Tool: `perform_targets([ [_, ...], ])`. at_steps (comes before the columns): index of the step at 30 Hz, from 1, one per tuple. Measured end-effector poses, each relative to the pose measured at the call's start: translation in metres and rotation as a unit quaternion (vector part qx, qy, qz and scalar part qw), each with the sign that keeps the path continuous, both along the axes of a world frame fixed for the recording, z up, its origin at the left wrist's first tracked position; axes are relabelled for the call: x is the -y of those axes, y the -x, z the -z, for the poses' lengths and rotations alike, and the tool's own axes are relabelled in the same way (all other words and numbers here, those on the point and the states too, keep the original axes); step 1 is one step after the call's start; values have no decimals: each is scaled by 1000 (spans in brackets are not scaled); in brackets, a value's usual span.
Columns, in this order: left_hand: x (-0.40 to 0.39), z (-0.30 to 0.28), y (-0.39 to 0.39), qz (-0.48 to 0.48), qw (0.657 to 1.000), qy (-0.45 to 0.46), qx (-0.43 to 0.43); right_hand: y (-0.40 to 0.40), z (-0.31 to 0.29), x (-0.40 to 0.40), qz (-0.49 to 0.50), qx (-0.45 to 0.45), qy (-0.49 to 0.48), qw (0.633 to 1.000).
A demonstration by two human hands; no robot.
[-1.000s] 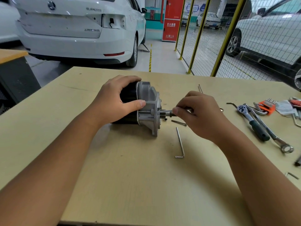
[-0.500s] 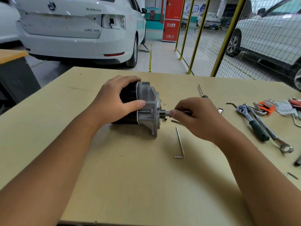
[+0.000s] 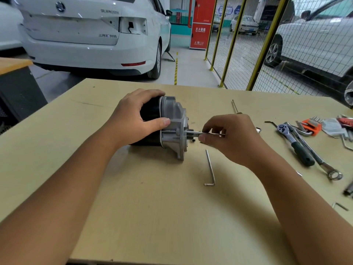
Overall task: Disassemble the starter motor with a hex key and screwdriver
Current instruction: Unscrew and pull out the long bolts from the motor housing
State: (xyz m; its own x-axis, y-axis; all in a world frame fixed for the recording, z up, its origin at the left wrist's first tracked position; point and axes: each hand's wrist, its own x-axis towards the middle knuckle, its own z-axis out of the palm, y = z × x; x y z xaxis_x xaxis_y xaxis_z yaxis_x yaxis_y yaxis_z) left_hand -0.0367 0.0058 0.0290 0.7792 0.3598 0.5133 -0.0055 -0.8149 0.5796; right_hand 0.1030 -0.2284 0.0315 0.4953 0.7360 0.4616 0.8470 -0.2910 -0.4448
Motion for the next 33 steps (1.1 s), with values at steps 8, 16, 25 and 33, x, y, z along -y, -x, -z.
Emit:
perform_targets([
  [8,1,-1,1,0,1000,0,-3,-3,-3,-1,12,14,24,1000],
  [16,0,-1,1,2,1000,1,-4,-2,-4,0,8,37,8,999],
  [25,0,-1,0,1,1000,-3,-1,-4,-2,0,-18,9,29,999],
  [33,0,-2,1,3,1000,-2,-6,-9,-5,3,-18,7,70,997],
])
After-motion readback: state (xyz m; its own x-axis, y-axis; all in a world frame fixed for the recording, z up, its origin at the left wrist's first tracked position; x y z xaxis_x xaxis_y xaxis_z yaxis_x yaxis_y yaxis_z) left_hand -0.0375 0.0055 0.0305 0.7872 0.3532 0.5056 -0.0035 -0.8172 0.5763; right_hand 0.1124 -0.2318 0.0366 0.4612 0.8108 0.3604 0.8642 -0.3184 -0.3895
